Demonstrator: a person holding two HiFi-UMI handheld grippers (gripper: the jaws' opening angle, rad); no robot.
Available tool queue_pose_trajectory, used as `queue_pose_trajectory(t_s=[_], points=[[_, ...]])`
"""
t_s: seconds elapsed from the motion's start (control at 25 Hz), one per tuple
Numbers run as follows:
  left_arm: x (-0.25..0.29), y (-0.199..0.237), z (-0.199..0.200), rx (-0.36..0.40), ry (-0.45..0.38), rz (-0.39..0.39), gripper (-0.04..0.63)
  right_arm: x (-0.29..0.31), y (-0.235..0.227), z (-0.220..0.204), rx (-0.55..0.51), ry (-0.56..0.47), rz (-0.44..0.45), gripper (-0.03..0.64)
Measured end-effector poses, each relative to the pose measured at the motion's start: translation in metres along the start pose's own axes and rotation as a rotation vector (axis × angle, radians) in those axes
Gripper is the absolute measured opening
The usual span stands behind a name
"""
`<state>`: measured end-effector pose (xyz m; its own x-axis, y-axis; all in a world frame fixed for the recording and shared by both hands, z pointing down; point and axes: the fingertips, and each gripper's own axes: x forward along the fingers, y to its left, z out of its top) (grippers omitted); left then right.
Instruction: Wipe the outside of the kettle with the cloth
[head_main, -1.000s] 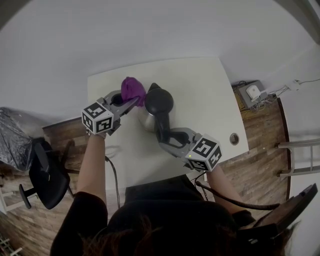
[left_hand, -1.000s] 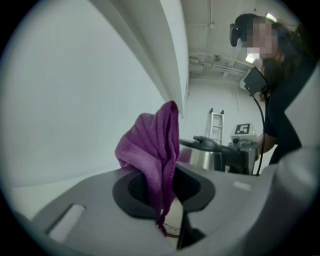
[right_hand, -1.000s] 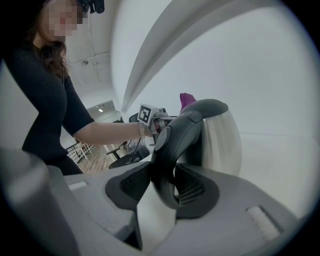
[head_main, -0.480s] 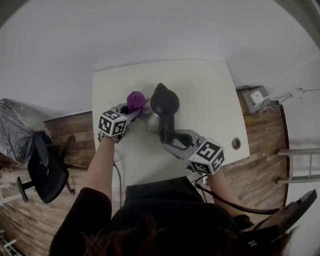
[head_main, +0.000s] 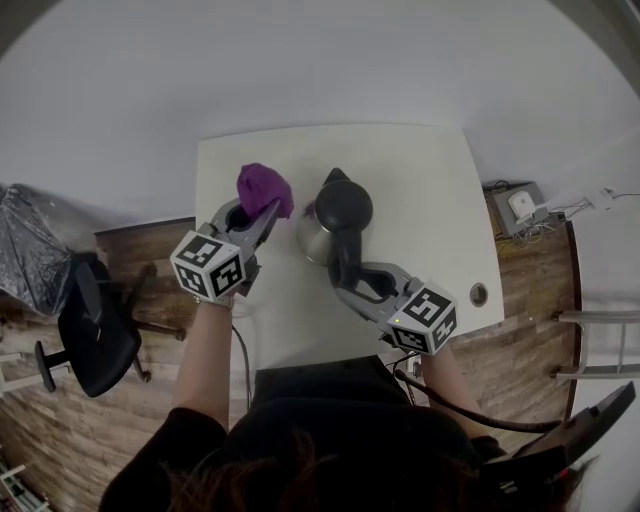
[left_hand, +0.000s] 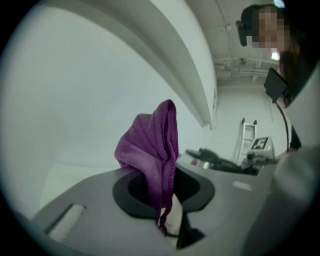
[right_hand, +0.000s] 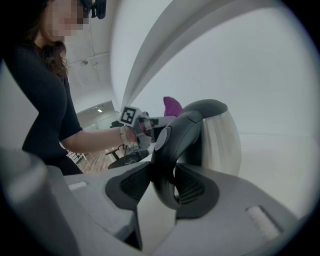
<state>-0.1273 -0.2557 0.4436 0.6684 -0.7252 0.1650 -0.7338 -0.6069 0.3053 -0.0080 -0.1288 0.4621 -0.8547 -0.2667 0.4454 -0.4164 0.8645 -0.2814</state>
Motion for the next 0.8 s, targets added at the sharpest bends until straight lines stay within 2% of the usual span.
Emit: queue_pose_trajectory(t_s=[0.12,0.28,0.4,0.56,0.8], points=[[-0.011,-0.038,0.034,0.004,-0.077,-0.038,0.078,-0.002,-0.001,0.0,0.006,-0.005,-0.006,0.152],[-0.002,-0.063,0.035,-0.022,-0.095,-0.085,0.077,-0.002,-0.004,0.0,0.011,-0.008,-0.018,0.152],[0.003,-0.065,0.017,-0.024,-0.057,-0.082,0.077,0.0,-0.003,0.003,0.001,-0.003,-0.024,0.152],[0.002,-0.047,-0.015,-0.011,0.018,-0.012,0.077,-0.002,-0.003,0.004,-0.002,-0.016,-0.033,0.152],[0.006,-0.018,-0.078,-0.106,0.127,0.082,0.077,0.001,-0.003,0.004,0.005,-0.018,-0.033,0.152]])
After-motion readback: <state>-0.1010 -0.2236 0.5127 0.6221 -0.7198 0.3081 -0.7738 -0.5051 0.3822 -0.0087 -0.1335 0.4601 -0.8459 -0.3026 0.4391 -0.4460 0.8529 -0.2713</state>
